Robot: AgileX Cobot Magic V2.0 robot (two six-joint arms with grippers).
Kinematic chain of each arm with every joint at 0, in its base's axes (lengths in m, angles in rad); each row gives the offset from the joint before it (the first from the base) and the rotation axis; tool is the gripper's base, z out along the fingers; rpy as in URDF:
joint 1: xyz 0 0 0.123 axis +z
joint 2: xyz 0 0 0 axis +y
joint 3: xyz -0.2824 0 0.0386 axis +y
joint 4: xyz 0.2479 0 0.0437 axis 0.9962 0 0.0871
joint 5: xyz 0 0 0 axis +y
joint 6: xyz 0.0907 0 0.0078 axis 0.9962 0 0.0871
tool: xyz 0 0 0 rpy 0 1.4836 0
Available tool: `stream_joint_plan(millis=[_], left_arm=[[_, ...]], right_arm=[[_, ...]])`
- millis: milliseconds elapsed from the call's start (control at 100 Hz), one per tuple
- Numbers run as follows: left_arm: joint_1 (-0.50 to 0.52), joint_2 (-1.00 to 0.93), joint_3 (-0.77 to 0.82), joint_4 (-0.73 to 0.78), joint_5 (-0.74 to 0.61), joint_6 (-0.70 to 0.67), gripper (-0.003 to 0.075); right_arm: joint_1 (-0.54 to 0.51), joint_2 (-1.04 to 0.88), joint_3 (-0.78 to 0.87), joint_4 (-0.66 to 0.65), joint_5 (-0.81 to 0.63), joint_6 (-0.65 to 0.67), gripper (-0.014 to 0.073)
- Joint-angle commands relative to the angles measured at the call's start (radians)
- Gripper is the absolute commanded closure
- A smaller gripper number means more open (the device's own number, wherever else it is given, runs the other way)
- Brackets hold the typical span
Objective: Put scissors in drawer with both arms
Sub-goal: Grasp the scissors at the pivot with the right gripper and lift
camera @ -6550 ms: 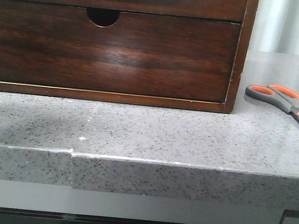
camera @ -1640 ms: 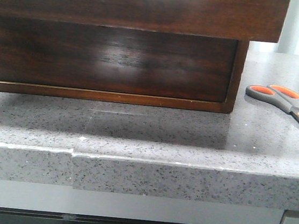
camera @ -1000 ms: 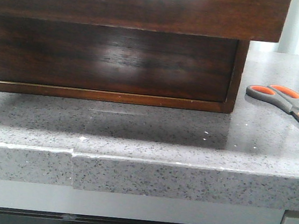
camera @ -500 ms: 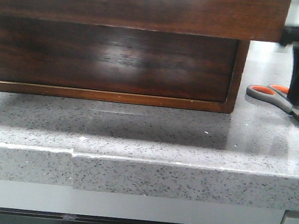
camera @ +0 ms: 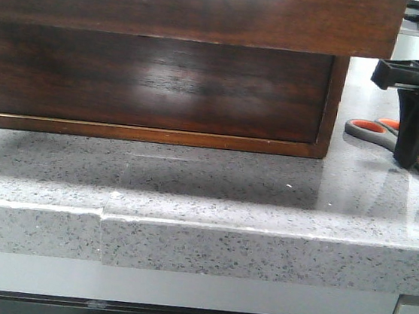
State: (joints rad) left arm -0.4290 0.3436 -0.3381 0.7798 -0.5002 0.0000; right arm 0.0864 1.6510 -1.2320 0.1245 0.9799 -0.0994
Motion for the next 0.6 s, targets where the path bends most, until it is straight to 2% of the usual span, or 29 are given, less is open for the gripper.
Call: stream_joint_plan(millis=[0,120,240,360,450,590], left_arm=[[-0.006,0.006,-0.031,-0.042,-0.038,-0.018,0.0407],[-0.006,0.006,-0.031,-0.042,-0.038,-0.018,0.0406],[-0.006,0.006,-0.031,-0.042,-0.038,-0.018,0.0406],[-0.006,0.006,-0.031,-0.042,-0.036,-0.018,0.0407],[-0.006,0.006,-0.031,-0.042,-0.036,-0.018,0.0407],[-0.006,0.006,-0.031,-0.042,-0.036,-0.018,0.0407]], right_arm=[[0.002,-0.018,-0.021,0.015,-0.021,-0.009,0.0278],[0.002,-0.018,-0.021,0.015,-0.021,-0.009,0.0326],[0.002,-0.018,-0.021,0.016,-0.006,-0.009,0.0489],[0.002,-0.018,-0.021,0.016,0.003,-0.009,0.0599],[0.002,-0.018,-0.021,0.016,0.003,-0.009,0.0636],[0.002,-0.023,-0.021,0.016,0.005,-0.009,0.0644]])
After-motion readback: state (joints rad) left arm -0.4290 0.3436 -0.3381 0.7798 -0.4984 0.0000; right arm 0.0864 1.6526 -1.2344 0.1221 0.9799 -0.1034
